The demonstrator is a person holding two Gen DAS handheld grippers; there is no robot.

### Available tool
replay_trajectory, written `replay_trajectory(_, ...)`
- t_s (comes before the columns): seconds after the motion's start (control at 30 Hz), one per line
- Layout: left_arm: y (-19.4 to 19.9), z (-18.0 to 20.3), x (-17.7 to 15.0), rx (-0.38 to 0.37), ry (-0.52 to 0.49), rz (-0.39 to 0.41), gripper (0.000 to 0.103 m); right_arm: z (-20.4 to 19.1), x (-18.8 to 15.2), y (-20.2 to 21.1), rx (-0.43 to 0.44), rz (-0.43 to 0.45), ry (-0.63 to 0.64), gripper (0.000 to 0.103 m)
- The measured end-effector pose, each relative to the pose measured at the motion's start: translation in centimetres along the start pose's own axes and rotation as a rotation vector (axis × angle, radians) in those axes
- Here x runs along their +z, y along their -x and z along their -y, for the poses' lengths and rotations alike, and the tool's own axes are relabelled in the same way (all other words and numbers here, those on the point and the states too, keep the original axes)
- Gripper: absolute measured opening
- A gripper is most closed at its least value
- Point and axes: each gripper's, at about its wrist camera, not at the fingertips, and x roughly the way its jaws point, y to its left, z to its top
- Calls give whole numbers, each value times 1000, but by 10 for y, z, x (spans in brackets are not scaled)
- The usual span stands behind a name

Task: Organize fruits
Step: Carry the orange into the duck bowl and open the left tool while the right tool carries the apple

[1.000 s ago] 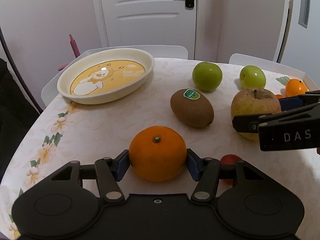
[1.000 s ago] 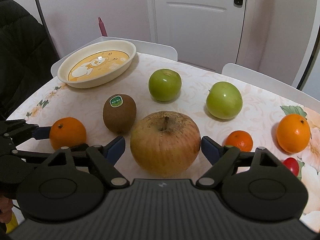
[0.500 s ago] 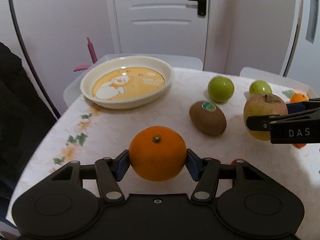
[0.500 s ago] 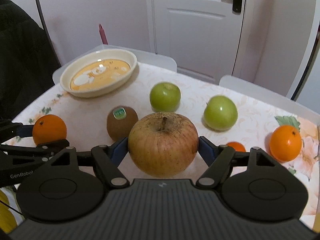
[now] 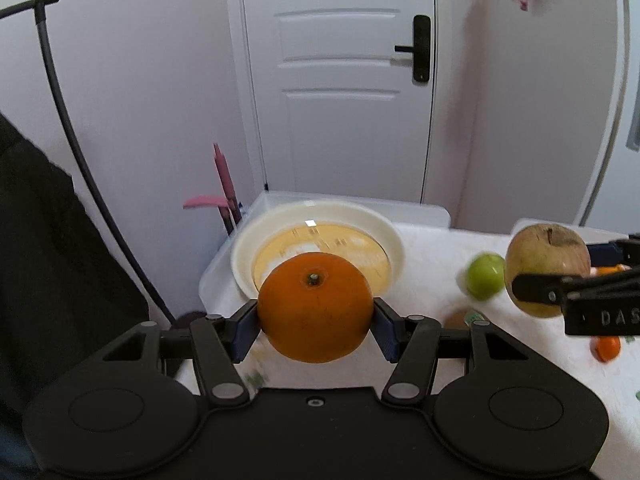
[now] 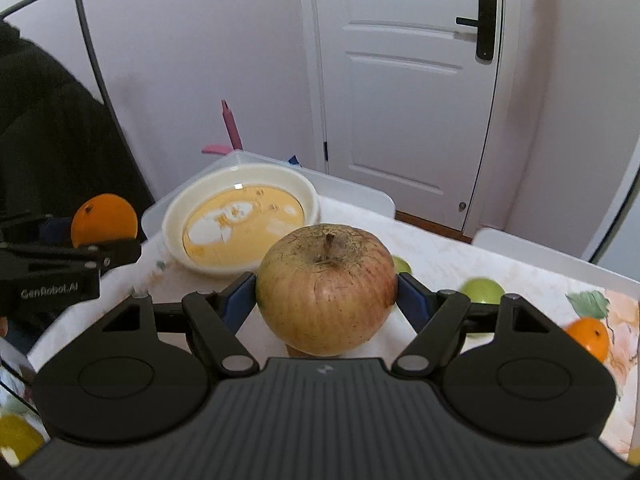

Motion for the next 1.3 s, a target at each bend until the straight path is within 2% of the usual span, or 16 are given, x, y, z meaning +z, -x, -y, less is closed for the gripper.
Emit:
replay_trajectory(0.13, -15, -21, 25, -24, -29, 17, 63, -14, 21, -12, -18, 10, -26, 90)
replay_trajectory(0.37, -66, -48, 60, -94, -98, 14, 63, -28, 54, -46, -70, 16, -86, 90)
replay_trajectory(0.6, -123, -57, 74, -163, -165, -11, 63, -31, 74, -85, -134, 4, -148, 90)
replay_trajectory(0.97, -202, -41, 70, -251, -276, -85, 63, -27, 84, -130, -201, -53, -202, 90)
replay_trajectory(1.3, -233, -39, 65, -279, -306, -147, 64, -19, 87, -143, -210, -81, -217, 90)
